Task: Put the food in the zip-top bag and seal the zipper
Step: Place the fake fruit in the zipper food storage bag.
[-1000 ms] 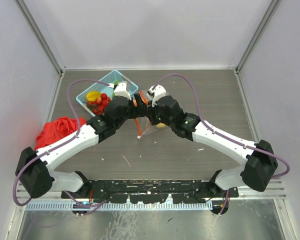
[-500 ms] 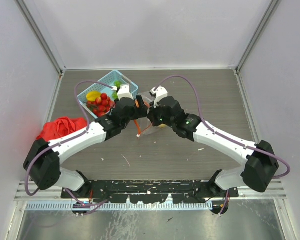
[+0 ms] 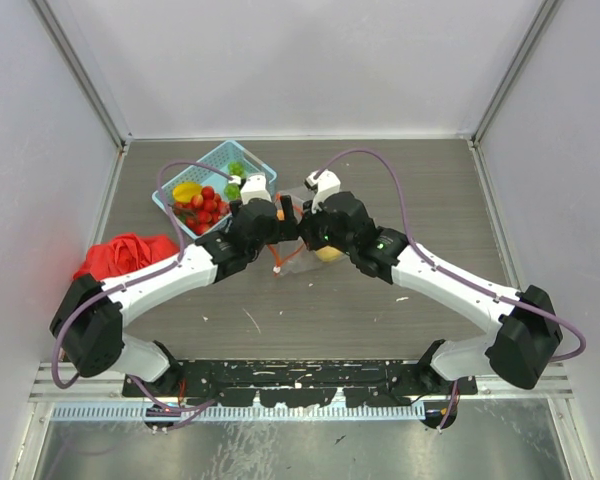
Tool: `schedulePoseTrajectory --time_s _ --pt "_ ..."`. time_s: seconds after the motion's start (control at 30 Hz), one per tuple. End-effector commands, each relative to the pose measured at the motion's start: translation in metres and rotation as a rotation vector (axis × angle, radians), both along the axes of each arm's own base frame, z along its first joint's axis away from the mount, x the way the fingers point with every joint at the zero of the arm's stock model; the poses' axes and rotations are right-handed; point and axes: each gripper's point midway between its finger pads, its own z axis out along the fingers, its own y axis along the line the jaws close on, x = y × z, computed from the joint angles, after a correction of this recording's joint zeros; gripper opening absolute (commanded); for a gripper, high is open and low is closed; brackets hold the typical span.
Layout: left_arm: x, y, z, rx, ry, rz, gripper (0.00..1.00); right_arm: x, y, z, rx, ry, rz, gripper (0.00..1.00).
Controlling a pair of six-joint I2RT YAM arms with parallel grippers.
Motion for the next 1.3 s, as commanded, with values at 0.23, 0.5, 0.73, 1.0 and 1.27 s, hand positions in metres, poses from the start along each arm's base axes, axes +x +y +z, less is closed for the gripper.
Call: schedulePoseTrajectory --time_s 0.23,0.5,0.73,1.0,1.27 --pt "-0.019 -0.013 0.070 -0.159 -0.089 -0.076 0.98 0.002 0.010 0.049 0.176 -0.088 0.010 0.01" --pt "-0.044 0.001 0.090 -0.194 -0.088 -0.119 0.99 0.009 0.003 0.044 0.179 -0.068 -0.030 0.01" --pt "-0.077 0.012 0.094 -0.226 -0.039 -0.197 0.99 0.016 -0.005 0.036 0.175 -0.038 -0.077 0.01" --pt "-0.111 0.007 0.068 -0.292 0.092 -0.289 0.93 0.021 -0.007 0.035 0.184 -0.024 -0.094 0.01" --pt "-0.128 -0.011 0.037 -0.295 0.144 -0.380 0.88 0.024 -0.006 0.035 0.192 -0.014 -0.094 0.01"
